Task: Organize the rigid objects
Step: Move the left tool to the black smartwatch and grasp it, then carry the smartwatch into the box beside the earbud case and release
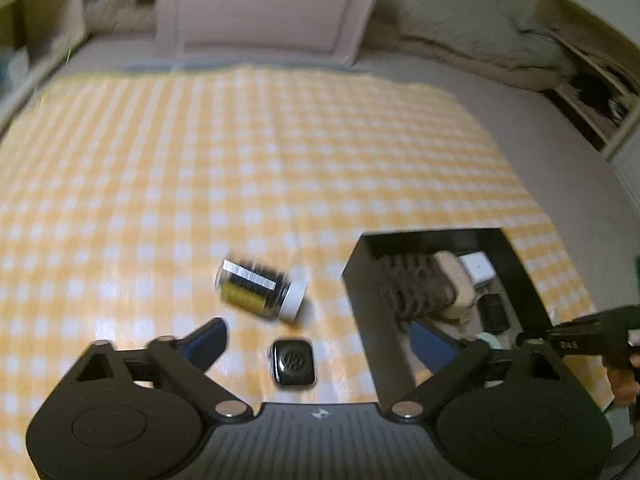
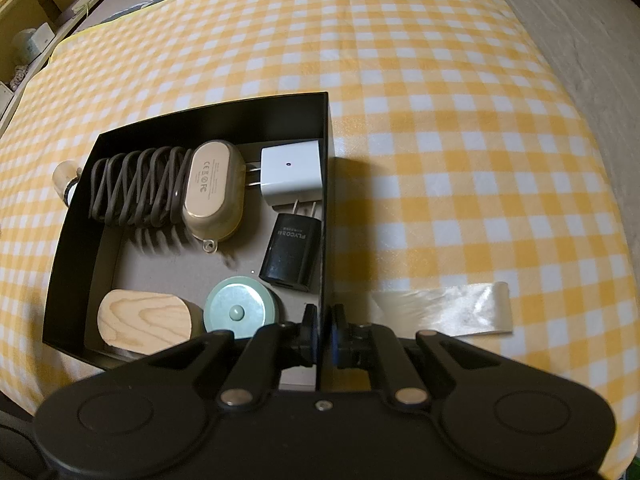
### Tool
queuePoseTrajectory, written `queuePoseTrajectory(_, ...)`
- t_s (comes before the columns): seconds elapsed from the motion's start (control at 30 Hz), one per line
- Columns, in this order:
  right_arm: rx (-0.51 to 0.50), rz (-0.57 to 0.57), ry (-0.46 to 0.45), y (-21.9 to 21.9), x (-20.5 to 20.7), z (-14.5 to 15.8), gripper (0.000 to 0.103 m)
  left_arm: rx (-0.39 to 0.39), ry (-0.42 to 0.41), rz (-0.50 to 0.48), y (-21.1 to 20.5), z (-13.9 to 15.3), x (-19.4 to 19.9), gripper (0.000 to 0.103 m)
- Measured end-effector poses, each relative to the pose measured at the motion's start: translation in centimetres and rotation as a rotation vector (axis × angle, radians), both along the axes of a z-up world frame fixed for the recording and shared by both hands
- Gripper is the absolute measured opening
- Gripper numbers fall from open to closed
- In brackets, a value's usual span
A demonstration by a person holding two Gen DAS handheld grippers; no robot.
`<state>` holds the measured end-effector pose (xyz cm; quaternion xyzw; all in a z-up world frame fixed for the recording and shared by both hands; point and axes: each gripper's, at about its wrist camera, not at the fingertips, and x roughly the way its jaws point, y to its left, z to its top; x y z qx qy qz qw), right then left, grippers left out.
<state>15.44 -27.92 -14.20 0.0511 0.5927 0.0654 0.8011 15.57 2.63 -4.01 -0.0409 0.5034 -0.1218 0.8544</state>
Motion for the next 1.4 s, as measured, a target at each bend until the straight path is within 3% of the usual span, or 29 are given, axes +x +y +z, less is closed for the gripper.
queuePoseTrajectory(0.17, 0.001, 0.000, 0.000, 0.0, 0.0, 0.0, 0.007, -0.046, 0.129, 0.100, 0.8, -3.9, 1.5, 0.078)
queuePoseTrajectory(0.27, 0.000, 0.001, 0.000, 0.0, 0.0, 0.0, 0.007, -0.029, 0.177, 0.122, 0.4, -6.0, 2.3, 0.073)
queuePoseTrajectory(0.47, 0.001, 0.002, 0.000, 0.0, 0.0, 0.1, 0.007, 0.034, 0.216, 0.117, -1.2, -8.7, 2.6, 0.066)
queuePoseTrajectory(0.67, 0.003, 0.004, 0.003, -0.2, 0.0, 0.1, 0.007, 0.141, 0.202, 0.102, -2.7, -9.2, 2.5, 0.059)
queuePoseTrajectory(0.8, -0.002, 0.007, 0.001, -0.1, -0.1, 0.0, 0.007, 0.203, 0.189, 0.101, -3.3, -9.6, 2.7, 0.039)
queuePoseTrajectory(0.87, -0.001, 0.006, 0.001, -0.1, -0.1, 0.0, 0.007, 0.209, 0.179, 0.091, -3.4, -9.6, 2.7, 0.039)
queuePoseTrajectory(1.07, -0.001, 0.006, 0.001, -0.1, -0.1, -0.1, 0.007, 0.192, 0.145, 0.077, -2.7, -8.3, 2.4, 0.039)
queuePoseTrajectory(1.23, -0.001, 0.006, 0.001, -0.1, -0.1, -0.1, 0.007, 0.183, 0.034, 0.085, -1.5, -4.2, 1.5, 0.039)
queuePoseTrajectory(1.4, -0.001, 0.006, 0.002, -0.1, -0.1, -0.1, 0.007, 0.125, -0.069, 0.082, -1.7, -0.5, 1.2, 0.039)
